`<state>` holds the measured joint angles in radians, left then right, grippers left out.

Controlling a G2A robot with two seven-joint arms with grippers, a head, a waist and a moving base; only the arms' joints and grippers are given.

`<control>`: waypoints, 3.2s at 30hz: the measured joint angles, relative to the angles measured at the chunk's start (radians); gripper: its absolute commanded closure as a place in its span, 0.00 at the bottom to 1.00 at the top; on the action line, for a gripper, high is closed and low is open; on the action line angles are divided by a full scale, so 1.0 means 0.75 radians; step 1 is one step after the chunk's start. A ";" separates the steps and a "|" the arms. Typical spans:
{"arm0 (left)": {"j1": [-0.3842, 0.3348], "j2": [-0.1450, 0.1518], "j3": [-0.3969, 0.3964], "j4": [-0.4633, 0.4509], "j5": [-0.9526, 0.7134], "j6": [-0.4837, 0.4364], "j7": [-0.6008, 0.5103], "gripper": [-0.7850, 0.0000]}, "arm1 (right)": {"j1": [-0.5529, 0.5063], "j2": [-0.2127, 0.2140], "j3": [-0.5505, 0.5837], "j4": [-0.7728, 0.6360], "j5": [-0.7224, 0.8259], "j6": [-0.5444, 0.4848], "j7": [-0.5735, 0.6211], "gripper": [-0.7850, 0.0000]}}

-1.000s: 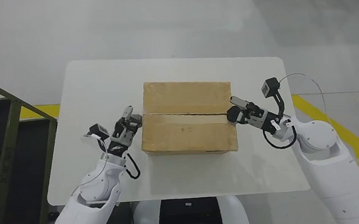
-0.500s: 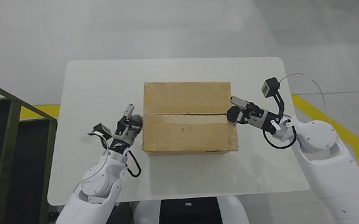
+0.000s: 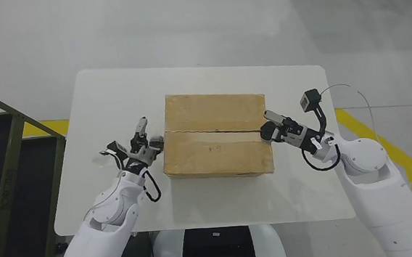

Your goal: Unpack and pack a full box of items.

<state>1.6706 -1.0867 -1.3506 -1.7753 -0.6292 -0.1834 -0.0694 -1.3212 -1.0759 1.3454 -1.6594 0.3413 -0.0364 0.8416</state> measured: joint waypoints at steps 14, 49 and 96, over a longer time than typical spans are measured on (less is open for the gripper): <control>-0.042 -0.025 -0.031 0.029 -0.077 0.016 0.019 0.51 | 0.000 0.000 0.000 0.000 0.000 0.000 0.000 0.00; 0.054 -0.073 -0.244 0.005 -0.209 -0.157 0.062 0.66 | 0.000 0.000 0.000 0.000 0.000 0.000 0.000 0.00; 0.185 -0.125 -0.468 -0.053 -0.228 -0.073 -0.014 0.76 | 0.000 0.000 0.000 0.000 0.000 0.000 0.000 0.00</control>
<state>1.8091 -1.1801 -1.7014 -1.8151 -0.8005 -0.2381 -0.0799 -1.3212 -1.0759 1.3454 -1.6594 0.3413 -0.0364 0.8416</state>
